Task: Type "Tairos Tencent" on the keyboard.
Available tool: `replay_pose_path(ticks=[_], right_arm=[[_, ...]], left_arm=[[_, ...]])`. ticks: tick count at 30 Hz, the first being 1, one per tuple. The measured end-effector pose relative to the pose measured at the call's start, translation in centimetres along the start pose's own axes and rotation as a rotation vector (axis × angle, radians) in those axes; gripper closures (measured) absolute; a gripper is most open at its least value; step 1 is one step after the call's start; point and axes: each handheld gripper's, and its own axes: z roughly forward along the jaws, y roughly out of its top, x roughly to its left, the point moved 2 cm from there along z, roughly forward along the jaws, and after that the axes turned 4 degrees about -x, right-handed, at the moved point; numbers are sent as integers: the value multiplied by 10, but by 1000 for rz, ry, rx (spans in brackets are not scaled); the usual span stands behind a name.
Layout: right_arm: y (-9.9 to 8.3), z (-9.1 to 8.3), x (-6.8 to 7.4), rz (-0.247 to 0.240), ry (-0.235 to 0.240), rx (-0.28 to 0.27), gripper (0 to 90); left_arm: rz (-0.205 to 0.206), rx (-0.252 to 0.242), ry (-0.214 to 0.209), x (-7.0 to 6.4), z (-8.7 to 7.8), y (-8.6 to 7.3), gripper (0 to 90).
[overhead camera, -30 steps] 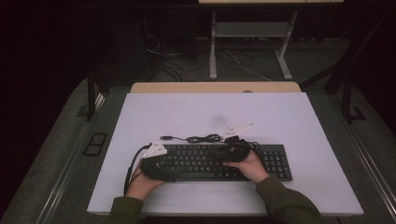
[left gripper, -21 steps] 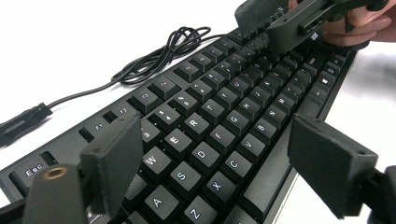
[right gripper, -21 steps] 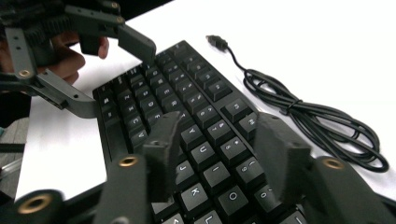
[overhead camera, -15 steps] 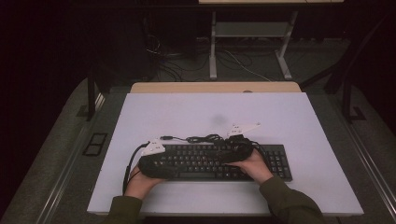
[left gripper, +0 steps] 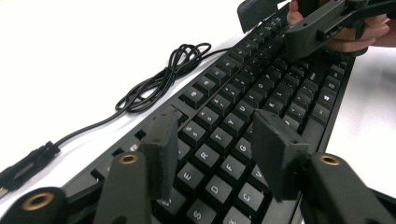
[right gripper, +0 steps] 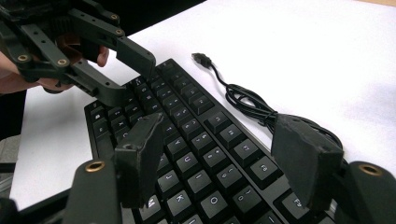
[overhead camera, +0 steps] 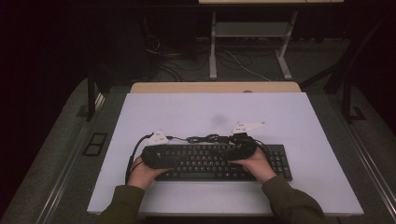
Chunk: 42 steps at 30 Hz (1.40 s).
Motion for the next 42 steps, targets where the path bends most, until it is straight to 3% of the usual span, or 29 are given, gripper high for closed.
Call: replay_pose_path(ticks=[15,27,42], right_arm=[[0,1,0,-1,-9,-3,330],[-2,2,1,-6,-12,2,327],[-2,1,0,-6,-17,3,325]], left_arm=[[-20,21,20,0,17,2,879],[-3,73,8,-2,23,-4,886],[-12,102,20,0,26,-10,886]])
